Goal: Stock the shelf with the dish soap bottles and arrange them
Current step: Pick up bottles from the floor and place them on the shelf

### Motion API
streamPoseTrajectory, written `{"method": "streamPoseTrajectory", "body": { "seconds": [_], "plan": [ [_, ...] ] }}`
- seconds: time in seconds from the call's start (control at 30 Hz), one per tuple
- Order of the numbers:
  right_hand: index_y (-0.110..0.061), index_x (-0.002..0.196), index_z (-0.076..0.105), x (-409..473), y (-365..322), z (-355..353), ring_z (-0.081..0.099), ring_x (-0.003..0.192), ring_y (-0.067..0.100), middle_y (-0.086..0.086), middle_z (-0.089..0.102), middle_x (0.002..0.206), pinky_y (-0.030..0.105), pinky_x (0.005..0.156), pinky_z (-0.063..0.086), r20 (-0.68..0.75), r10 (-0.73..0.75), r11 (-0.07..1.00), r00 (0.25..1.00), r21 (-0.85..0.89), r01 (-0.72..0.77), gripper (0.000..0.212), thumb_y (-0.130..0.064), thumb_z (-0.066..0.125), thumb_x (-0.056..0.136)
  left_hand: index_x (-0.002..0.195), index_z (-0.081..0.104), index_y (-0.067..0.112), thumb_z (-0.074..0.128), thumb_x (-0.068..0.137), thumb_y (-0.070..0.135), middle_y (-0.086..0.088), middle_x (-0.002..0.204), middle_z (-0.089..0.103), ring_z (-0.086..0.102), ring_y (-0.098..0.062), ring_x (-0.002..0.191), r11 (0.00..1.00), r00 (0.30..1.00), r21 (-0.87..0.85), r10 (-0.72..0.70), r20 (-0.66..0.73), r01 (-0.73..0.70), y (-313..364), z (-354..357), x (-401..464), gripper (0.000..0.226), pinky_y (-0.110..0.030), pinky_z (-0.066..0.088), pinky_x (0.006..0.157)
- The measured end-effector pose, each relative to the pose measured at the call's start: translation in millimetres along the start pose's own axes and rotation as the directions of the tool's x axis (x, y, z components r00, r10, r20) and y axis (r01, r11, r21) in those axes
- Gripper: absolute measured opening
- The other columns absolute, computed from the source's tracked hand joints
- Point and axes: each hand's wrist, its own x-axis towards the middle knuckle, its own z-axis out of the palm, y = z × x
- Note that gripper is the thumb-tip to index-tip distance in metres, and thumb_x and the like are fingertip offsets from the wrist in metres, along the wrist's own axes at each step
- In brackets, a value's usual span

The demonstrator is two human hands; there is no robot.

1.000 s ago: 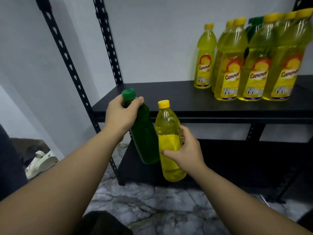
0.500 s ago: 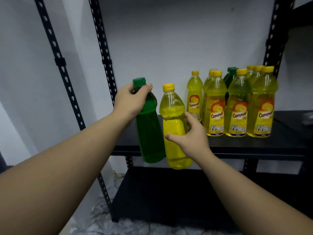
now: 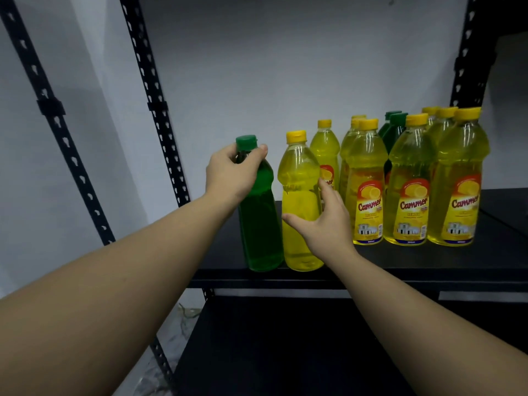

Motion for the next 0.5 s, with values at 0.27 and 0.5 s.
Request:
{"method": "streamPoseTrajectory", "body": {
  "seconds": [0.27,0.5],
  "plan": [
    [-0.045,0.158,0.011,-7,32,16,0.034,0.137,0.007,-0.009,0.033,0.158,0.033,0.105,0.041,0.093,0.002,1.0,0.996,0.027,-0.005,0.103,-0.087,0.058,0.076,0.099,0.075,0.029,0.068,0.07,0.078,0.005,0.093,0.078,0.077,-0.016,0.089,0.991,0.997,-0.123,-0.055,0.045,0.06,-23,18,9,0.057,-0.049,0.064,0.087],
    [-0.046,0.15,0.018,-14,51,19,0.049,0.131,0.021,-0.008,0.044,0.145,0.047,0.104,0.049,0.214,0.128,0.988,0.968,0.054,-0.143,0.119,-0.093,0.071,0.054,0.113,0.064,0.024,0.074,0.057,0.044,-0.006,0.108,0.073,0.072,-0.027,0.101,0.952,0.953,-0.242,-0.117,0.28,0.188,-70,1,-21,0.06,-0.049,0.059,0.086]
  ]
}}
